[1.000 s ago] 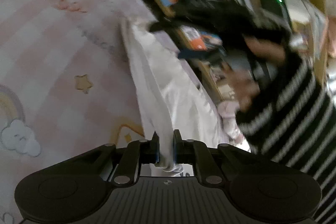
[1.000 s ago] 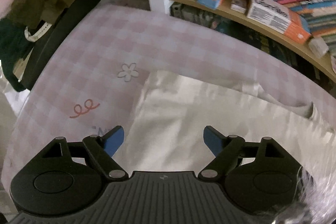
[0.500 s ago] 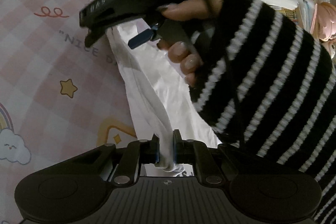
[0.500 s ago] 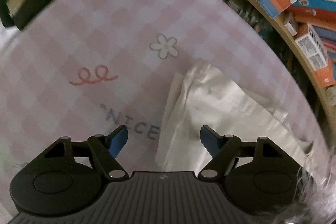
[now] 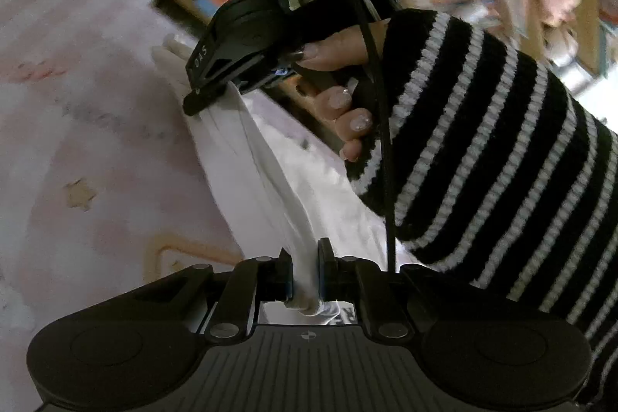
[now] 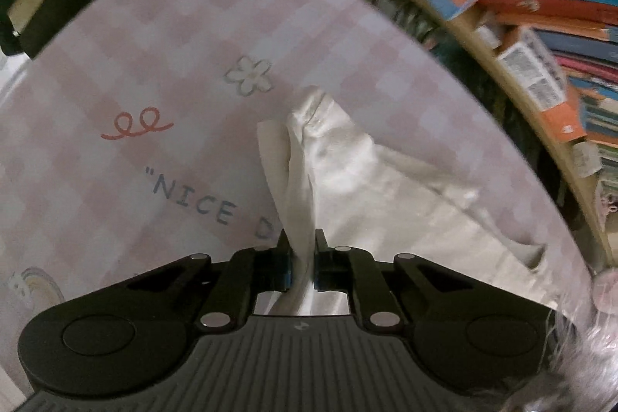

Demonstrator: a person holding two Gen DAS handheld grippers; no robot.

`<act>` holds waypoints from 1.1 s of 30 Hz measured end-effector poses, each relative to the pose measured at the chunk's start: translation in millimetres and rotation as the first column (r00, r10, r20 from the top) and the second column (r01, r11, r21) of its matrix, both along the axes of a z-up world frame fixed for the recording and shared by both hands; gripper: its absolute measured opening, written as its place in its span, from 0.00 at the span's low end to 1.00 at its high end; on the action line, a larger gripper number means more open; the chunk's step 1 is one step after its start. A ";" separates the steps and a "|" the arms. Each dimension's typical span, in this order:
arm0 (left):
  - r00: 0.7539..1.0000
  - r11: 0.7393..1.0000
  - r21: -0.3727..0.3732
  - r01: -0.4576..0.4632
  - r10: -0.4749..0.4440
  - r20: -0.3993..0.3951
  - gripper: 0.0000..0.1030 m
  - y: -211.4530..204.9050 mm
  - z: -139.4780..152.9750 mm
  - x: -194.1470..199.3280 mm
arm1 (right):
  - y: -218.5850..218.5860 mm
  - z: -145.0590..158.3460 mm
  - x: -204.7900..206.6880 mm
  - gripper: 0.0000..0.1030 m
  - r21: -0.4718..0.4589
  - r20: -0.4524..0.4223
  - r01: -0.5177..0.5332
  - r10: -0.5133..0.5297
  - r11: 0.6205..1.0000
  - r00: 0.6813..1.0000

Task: Fold clothes

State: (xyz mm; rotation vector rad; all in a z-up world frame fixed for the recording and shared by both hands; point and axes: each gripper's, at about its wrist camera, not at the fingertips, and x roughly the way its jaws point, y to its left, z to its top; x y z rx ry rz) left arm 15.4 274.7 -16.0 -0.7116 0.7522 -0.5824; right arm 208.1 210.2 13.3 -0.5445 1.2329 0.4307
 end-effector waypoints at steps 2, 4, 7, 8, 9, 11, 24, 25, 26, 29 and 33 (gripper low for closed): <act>0.999 1.000 -0.001 0.028 -0.028 0.022 0.09 -8.8 5.8 4.5 | -19.2 13.6 1.4 0.08 0.021 0.022 0.015 -0.015 1.000 1.000; 0.998 0.998 -0.003 0.056 -0.056 0.039 0.09 -20.9 12.2 8.9 | -39.4 27.1 2.8 0.08 0.043 0.044 0.032 -0.034 0.999 0.998; 0.993 0.995 -0.001 0.096 -0.096 0.065 0.09 -42.5 21.8 13.6 | -70.9 47.4 7.3 0.08 0.088 0.067 0.070 -0.076 0.994 0.995; 0.991 0.994 0.002 0.109 -0.109 0.074 0.09 -49.0 24.9 14.9 | -80.8 52.6 7.5 0.08 0.101 0.074 0.081 -0.089 0.992 0.993; 0.989 0.993 0.006 0.120 -0.120 0.080 0.09 -55.7 28.0 15.0 | -90.9 57.0 8.6 0.08 0.115 0.080 0.091 -0.100 0.989 0.992; 0.986 0.990 0.015 0.138 -0.139 0.090 0.09 -70.1 33.4 14.4 | -111.9 64.8 9.5 0.08 0.142 0.090 0.110 -0.123 0.984 0.988; 0.989 0.985 0.116 0.128 -0.136 0.063 0.09 -189.1 47.2 23.0 | -271.7 75.7 7.8 0.08 0.376 0.103 0.113 -0.163 0.920 0.981; 0.990 0.984 0.127 0.123 -0.131 0.058 0.09 -198.5 48.0 24.3 | -282.8 72.5 8.9 0.08 0.394 0.101 0.110 -0.162 0.913 0.982; 0.991 0.984 0.136 0.118 -0.127 0.053 0.09 -207.7 48.4 25.8 | -294.9 68.4 9.8 0.08 0.413 0.098 0.106 -0.160 0.904 0.982; 0.993 0.980 0.168 0.105 -0.112 0.035 0.09 -236.7 45.0 27.8 | -328.3 56.6 11.6 0.08 0.463 0.090 0.099 -0.158 0.881 0.983; 0.995 0.976 0.199 0.092 -0.096 0.009 0.09 -265.6 38.4 29.6 | -363.0 40.0 14.7 0.08 0.509 0.077 0.101 -0.162 0.855 0.984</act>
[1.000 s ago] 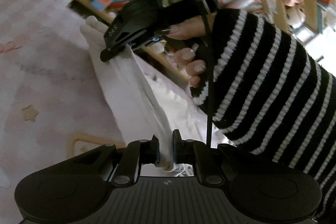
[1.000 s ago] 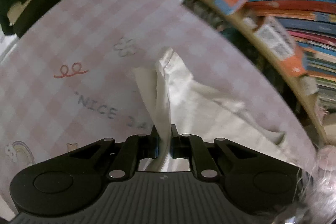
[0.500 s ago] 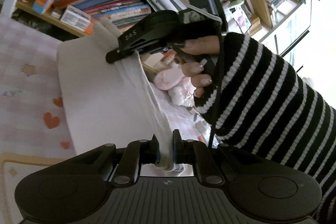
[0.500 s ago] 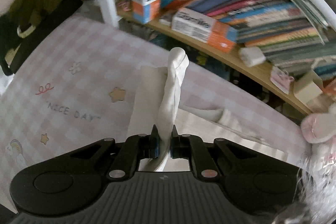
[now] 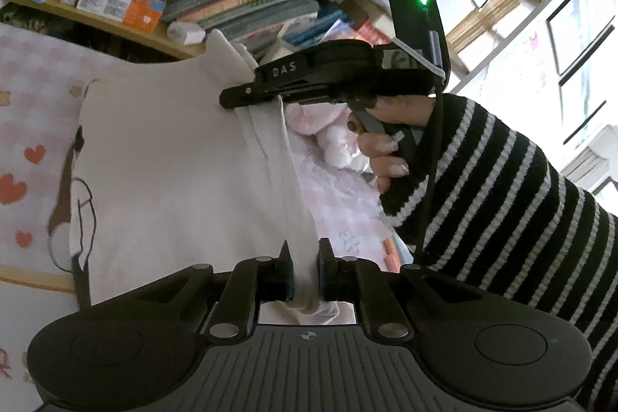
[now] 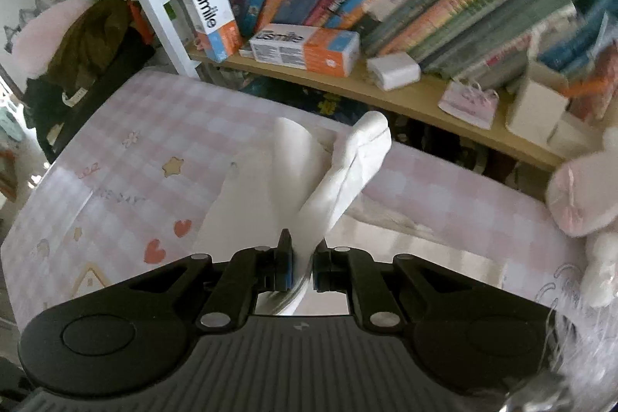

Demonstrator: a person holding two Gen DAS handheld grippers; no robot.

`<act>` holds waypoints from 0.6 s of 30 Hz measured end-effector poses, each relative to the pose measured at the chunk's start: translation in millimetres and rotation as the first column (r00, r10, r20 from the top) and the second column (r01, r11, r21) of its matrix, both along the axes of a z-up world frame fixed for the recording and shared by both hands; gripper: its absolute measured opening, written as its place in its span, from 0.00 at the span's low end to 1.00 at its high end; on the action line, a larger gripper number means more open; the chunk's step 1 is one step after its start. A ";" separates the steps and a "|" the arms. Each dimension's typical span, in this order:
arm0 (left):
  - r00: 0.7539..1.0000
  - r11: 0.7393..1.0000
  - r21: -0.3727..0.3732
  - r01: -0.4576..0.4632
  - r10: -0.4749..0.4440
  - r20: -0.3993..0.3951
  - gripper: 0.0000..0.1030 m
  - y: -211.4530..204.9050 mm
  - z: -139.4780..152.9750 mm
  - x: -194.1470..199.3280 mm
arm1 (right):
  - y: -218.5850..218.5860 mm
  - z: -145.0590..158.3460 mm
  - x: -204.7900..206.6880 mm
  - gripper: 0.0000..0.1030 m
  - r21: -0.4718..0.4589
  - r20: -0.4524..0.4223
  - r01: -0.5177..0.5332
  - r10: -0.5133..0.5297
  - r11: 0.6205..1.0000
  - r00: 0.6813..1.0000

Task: Fold clothes

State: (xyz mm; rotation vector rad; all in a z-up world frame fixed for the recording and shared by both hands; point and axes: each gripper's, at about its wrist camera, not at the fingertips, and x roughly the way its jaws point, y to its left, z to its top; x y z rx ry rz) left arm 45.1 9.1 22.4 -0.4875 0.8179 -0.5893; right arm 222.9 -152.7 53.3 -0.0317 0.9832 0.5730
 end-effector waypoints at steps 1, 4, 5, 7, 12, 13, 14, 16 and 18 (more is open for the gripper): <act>1.000 1.000 0.007 -0.004 0.004 -0.004 0.09 -6.1 -1.1 0.6 | -6.4 -3.3 0.8 0.08 0.010 -0.001 0.002 -0.002 1.000 1.000; 1.000 1.000 0.024 -0.008 0.008 -0.012 0.09 -22.8 -1.9 2.8 | -24.5 -10.9 2.5 0.08 0.041 -0.004 0.002 -0.002 0.999 1.000; 1.000 1.000 0.029 -0.007 0.007 -0.013 0.09 -27.4 -2.0 3.0 | -28.4 -11.7 2.8 0.08 0.049 -0.002 -0.001 0.002 0.999 1.000; 1.000 0.999 0.038 -0.004 0.005 -0.016 0.09 -36.1 -2.0 3.8 | -35.5 -12.4 3.5 0.08 0.064 0.004 -0.010 0.010 0.998 1.000; 1.000 0.998 0.066 0.012 -0.011 -0.022 0.09 -54.2 0.1 9.1 | -52.5 -15.3 6.2 0.08 0.097 0.009 -0.016 0.015 0.995 1.000; 1.000 0.997 0.074 0.018 -0.016 -0.023 0.09 -57.4 0.4 10.6 | -55.6 -16.6 7.1 0.08 0.102 0.004 -0.008 0.008 0.995 1.000; 0.999 0.996 0.082 0.025 -0.023 -0.025 0.09 -60.5 0.7 12.1 | -59.7 -18.6 7.5 0.08 0.109 -0.003 0.002 -0.002 0.994 1.000; 0.999 0.994 0.097 0.040 -0.037 -0.035 0.09 -66.6 -0.1 13.0 | -69.8 -24.9 8.2 0.08 0.124 -0.031 0.029 -0.025 0.992 0.999; 0.998 0.993 0.107 0.057 -0.052 -0.047 0.10 -72.2 -2.9 12.3 | -79.2 -32.2 7.9 0.08 0.138 -0.061 0.055 -0.047 0.989 0.997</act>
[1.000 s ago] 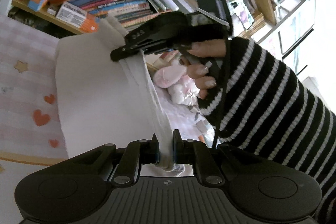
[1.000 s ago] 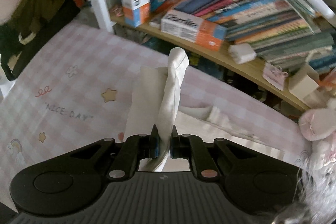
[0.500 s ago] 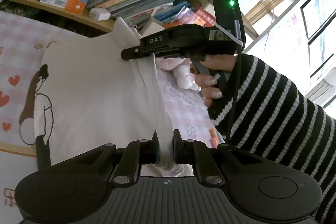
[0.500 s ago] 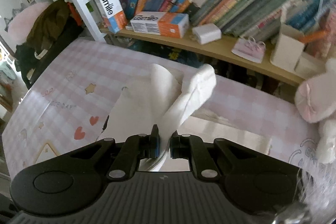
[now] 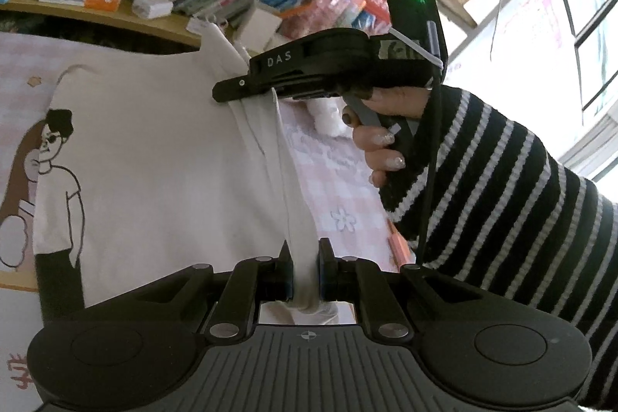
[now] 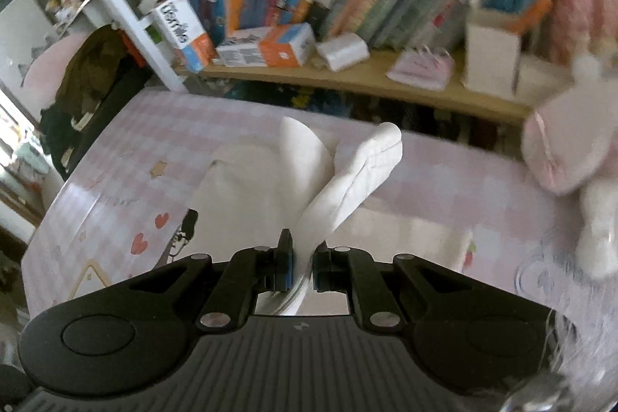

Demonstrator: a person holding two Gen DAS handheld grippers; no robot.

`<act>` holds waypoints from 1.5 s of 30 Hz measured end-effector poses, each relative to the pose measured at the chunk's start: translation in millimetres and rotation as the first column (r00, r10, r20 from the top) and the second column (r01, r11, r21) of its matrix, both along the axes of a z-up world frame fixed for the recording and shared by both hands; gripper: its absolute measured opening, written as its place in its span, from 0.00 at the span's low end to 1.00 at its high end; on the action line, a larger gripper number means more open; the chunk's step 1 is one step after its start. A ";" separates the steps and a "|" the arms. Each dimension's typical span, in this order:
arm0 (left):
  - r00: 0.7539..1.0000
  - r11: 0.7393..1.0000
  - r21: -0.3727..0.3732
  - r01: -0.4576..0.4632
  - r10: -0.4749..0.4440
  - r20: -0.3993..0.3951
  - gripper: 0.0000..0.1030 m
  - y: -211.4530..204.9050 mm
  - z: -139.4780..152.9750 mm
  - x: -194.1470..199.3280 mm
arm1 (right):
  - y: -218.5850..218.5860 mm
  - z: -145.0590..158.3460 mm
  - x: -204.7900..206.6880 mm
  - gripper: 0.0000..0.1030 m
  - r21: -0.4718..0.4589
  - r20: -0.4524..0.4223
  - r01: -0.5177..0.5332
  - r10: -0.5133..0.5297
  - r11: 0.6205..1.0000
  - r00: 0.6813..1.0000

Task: Fold clothes

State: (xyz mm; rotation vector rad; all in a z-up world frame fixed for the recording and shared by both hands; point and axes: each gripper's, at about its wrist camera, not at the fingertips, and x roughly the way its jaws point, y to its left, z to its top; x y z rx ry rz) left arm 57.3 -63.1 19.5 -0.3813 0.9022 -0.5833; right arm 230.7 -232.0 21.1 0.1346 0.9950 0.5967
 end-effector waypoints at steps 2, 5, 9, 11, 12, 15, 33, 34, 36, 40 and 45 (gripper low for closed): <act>1.000 1.000 0.007 0.017 -0.017 -0.017 0.10 -6.4 -4.9 -0.9 | -9.1 -10.1 -0.4 0.08 0.012 -0.036 0.023 -0.023 1.000 0.999; 0.996 0.999 0.017 0.039 -0.037 -0.076 0.13 -17.8 -15.6 0.8 | -17.2 -28.8 -1.3 0.09 -0.002 -0.091 0.066 -0.065 0.998 0.994; 0.984 0.993 -0.048 0.103 -0.109 -0.142 0.24 -27.5 -19.5 -5.9 | -25.9 -47.4 -8.8 0.35 -0.113 -0.099 0.157 -0.168 0.981 0.981; 0.980 0.984 -0.101 0.144 -0.156 -0.121 0.29 -25.5 -12.5 -15.8 | -34.9 -49.0 -19.0 0.36 -0.098 -0.110 0.171 -0.182 0.980 0.977; 0.983 0.984 -0.108 0.144 -0.154 -0.100 0.33 -21.1 -7.3 -21.7 | -39.5 -48.4 -24.8 0.38 -0.079 -0.117 0.176 -0.185 0.981 0.976; 0.996 0.997 -0.059 0.054 -0.058 -0.062 0.35 4.5 -0.9 -35.6 | -52.0 -39.0 -53.6 0.44 -0.024 -0.107 0.178 -0.180 0.984 0.978; 0.918 0.898 0.216 -0.385 0.397 -0.017 0.53 113.8 -34.4 -50.1 | -99.4 -28.5 -221.2 0.50 0.055 -0.063 0.404 -0.401 0.913 0.914; 0.922 0.903 0.213 -0.373 0.386 -0.025 0.53 113.2 -36.5 -47.9 | -99.1 -30.2 -224.6 0.50 0.053 -0.068 0.412 -0.408 0.910 0.910; 0.931 0.914 0.210 -0.348 0.363 -0.037 0.53 111.1 -40.1 -43.5 | -96.0 -32.7 -229.2 0.50 0.050 -0.071 0.423 -0.419 0.905 0.905; 0.936 0.923 0.205 -0.327 0.346 -0.067 0.53 109.4 -48.9 -34.3 | -80.2 -36.9 -227.2 0.51 0.045 -0.067 0.435 -0.432 0.899 0.900; 0.931 0.929 0.162 -0.333 0.351 -0.101 0.49 111.9 -53.9 -22.0 | -59.8 -45.8 -220.5 0.47 -0.019 -0.066 0.450 -0.450 0.893 0.890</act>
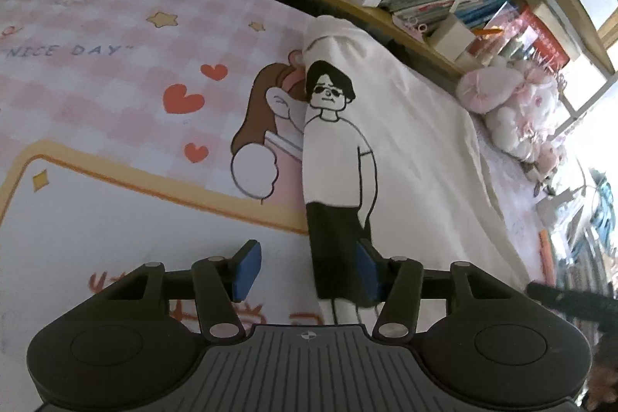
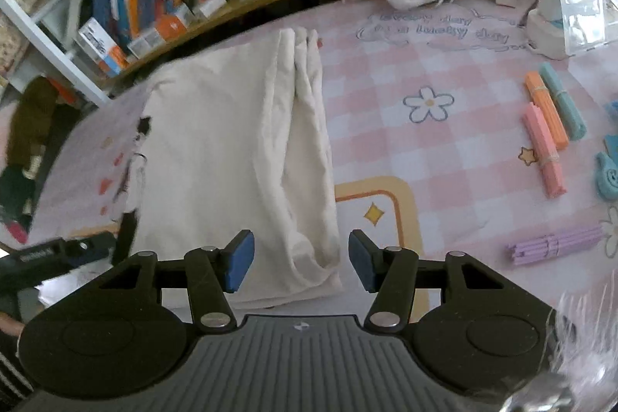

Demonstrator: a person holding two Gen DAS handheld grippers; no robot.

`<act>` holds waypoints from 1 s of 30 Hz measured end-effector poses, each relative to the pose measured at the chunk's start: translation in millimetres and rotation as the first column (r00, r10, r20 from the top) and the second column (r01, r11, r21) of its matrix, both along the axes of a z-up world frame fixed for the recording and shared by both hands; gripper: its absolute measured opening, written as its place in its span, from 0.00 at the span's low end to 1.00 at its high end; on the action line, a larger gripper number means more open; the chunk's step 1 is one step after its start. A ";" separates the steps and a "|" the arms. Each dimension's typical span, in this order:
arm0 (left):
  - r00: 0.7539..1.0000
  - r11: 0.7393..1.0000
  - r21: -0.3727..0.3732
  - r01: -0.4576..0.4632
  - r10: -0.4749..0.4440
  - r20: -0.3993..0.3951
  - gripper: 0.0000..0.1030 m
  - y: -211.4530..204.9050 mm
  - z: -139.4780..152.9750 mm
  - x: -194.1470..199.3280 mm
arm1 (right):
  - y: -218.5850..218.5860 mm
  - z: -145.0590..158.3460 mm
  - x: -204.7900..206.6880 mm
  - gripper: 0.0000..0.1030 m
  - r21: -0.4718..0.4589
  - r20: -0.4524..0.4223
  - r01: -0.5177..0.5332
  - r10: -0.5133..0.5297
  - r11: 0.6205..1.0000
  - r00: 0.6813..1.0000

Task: Fold clothes

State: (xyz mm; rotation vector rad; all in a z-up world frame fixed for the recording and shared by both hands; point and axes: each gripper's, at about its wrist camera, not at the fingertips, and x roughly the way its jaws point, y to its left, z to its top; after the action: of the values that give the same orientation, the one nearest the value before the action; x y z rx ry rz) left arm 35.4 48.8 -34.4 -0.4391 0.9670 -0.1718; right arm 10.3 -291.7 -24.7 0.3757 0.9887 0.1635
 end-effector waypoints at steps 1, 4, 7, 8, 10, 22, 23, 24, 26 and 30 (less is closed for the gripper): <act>1.000 1.000 -0.014 -0.001 0.000 -0.007 0.48 -0.1 -0.8 1.9 | 2.9 -2.3 1.2 0.42 -0.012 -0.010 0.010 -0.010 1.000 1.000; 0.999 0.999 -0.054 0.007 -0.008 -0.032 0.31 -2.1 -3.9 6.0 | 7.5 -11.2 1.0 0.30 -0.009 -0.051 0.029 -0.030 1.000 0.998; 0.998 0.995 -0.096 0.018 -0.024 -0.062 0.15 -5.2 -9.1 9.4 | 8.8 -15.5 -2.4 0.27 -0.004 -0.058 0.051 -0.051 0.999 0.997; 0.997 0.994 -0.104 0.020 -0.027 -0.068 0.09 -6.0 -10.3 10.4 | 8.8 -16.2 -3.6 0.25 -0.002 -0.055 0.057 -0.057 0.998 0.997; 0.997 0.994 -0.109 0.032 -0.040 -0.070 0.05 -7.1 -11.0 12.1 | 8.8 -17.1 -5.4 0.20 -0.001 -0.054 0.061 -0.061 0.998 0.997; 0.998 0.999 -0.031 -0.028 0.029 0.049 0.03 37.4 23.3 -29.1 | 63.6 -16.0 -11.1 0.15 0.017 -0.139 -0.157 0.157 0.988 0.978; 0.998 0.999 -0.034 -0.041 0.042 0.037 0.03 43.0 20.8 -32.6 | 70.0 -15.8 -11.6 0.15 0.014 -0.143 -0.180 0.180 0.984 0.973; 0.998 0.998 -0.036 -0.054 0.055 0.026 0.03 48.6 18.3 -36.0 | 74.8 -15.6 -12.9 0.15 0.011 -0.146 -0.199 0.198 0.980 0.969; 0.997 0.997 -0.033 -0.070 0.070 0.008 0.03 57.9 13.9 -42.6 | 83.0 -15.1 -15.9 0.15 0.005 -0.151 -0.231 0.229 0.973 0.962; 0.999 0.999 -0.006 -0.050 0.050 -0.008 0.03 64.3 7.9 -51.0 | 91.2 -14.2 -24.2 0.15 0.010 -0.163 -0.259 0.258 0.966 0.952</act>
State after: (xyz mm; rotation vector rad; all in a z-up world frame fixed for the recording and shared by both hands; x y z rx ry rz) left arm -15.6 113.1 -26.6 -0.4698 0.9622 -0.1278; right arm -14.0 -200.6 -38.9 0.2505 1.1992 0.3693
